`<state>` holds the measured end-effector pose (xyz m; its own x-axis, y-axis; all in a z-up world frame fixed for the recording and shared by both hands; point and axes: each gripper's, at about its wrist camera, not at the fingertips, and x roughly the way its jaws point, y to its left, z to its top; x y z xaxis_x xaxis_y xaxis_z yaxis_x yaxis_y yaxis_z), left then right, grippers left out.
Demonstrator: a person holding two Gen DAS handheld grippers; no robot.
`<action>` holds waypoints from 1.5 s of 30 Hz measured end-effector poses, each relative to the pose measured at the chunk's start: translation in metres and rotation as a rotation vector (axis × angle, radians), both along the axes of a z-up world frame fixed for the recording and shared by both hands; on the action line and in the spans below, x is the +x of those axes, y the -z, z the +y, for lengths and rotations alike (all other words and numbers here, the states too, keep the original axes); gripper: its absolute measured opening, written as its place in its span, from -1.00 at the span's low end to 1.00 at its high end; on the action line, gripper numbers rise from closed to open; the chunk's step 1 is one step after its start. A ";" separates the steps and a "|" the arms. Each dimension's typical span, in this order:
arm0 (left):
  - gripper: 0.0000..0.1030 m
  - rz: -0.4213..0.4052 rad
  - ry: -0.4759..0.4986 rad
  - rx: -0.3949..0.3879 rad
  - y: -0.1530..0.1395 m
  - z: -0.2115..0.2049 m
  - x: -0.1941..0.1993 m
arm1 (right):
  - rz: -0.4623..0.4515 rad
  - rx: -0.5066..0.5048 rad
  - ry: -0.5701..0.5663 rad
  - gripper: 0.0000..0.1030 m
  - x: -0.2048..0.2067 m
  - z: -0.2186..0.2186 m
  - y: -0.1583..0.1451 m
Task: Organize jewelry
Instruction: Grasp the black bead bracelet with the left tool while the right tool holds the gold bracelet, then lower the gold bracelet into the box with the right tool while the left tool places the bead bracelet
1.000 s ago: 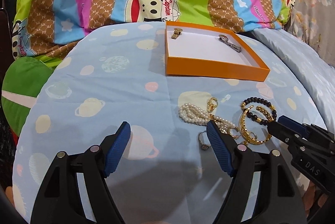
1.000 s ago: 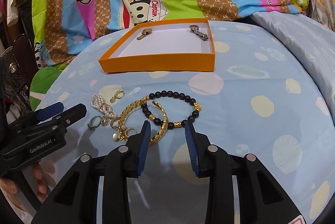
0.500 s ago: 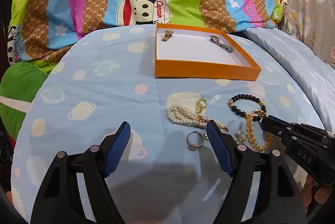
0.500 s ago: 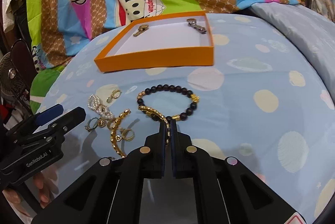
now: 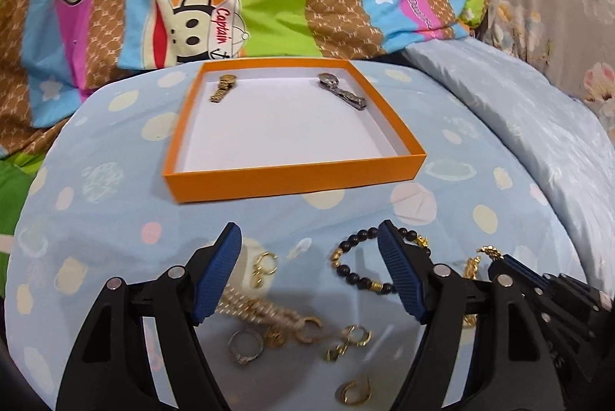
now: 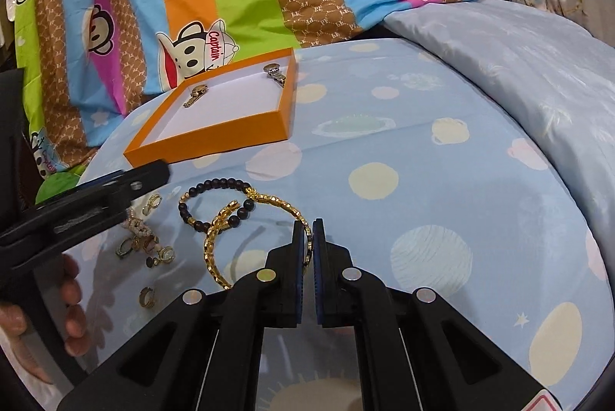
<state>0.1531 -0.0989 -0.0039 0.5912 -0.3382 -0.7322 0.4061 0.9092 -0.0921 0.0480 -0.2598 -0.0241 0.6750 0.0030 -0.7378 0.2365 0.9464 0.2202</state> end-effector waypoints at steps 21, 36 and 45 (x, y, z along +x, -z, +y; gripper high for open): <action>-0.81 0.067 0.143 0.019 0.023 -0.021 0.000 | -0.001 0.039 0.031 -0.92 -0.002 -0.008 0.000; -0.88 -0.014 0.159 -0.093 -0.018 0.003 -0.038 | -0.037 0.050 0.000 -0.92 -0.004 -0.003 -0.007; -0.88 -0.144 0.150 -0.104 -0.084 0.031 -0.039 | -0.063 0.018 -0.078 -0.93 0.025 0.001 -0.047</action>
<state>0.1142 -0.0681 0.0797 0.6243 -0.4993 -0.6008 0.5518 0.8263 -0.1133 0.0729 -0.2589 0.0224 0.7174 0.0707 -0.6931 0.1471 0.9570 0.2499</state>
